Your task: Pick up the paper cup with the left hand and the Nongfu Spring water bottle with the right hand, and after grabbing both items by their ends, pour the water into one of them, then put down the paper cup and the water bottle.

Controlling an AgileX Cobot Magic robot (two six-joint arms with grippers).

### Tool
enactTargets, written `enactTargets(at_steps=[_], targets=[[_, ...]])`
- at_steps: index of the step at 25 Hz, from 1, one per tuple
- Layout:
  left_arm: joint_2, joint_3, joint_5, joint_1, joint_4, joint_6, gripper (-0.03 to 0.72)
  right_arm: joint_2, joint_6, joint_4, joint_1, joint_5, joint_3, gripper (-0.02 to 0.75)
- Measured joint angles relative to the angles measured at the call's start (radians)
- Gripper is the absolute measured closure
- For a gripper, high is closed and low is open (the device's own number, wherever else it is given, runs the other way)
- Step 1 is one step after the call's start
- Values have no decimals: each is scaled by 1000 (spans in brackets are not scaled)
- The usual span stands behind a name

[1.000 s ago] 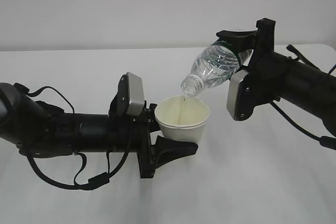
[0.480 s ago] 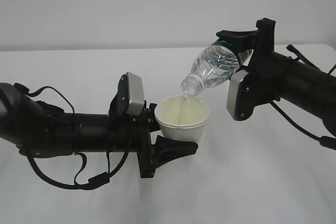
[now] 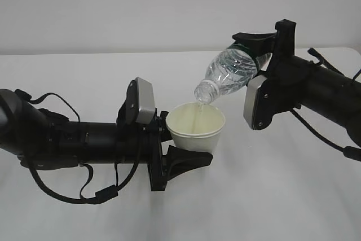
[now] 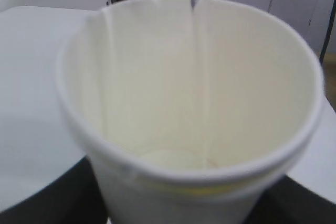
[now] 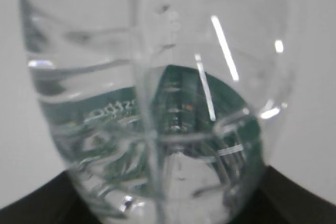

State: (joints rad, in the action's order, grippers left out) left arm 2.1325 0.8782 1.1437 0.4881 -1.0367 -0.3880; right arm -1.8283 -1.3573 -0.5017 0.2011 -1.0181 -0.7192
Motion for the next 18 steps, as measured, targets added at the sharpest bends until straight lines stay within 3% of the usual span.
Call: enactTargets(at_steps=[18], targets=[[0,0,0,0,0,0,235,0,0,0,0,-22,0,290]])
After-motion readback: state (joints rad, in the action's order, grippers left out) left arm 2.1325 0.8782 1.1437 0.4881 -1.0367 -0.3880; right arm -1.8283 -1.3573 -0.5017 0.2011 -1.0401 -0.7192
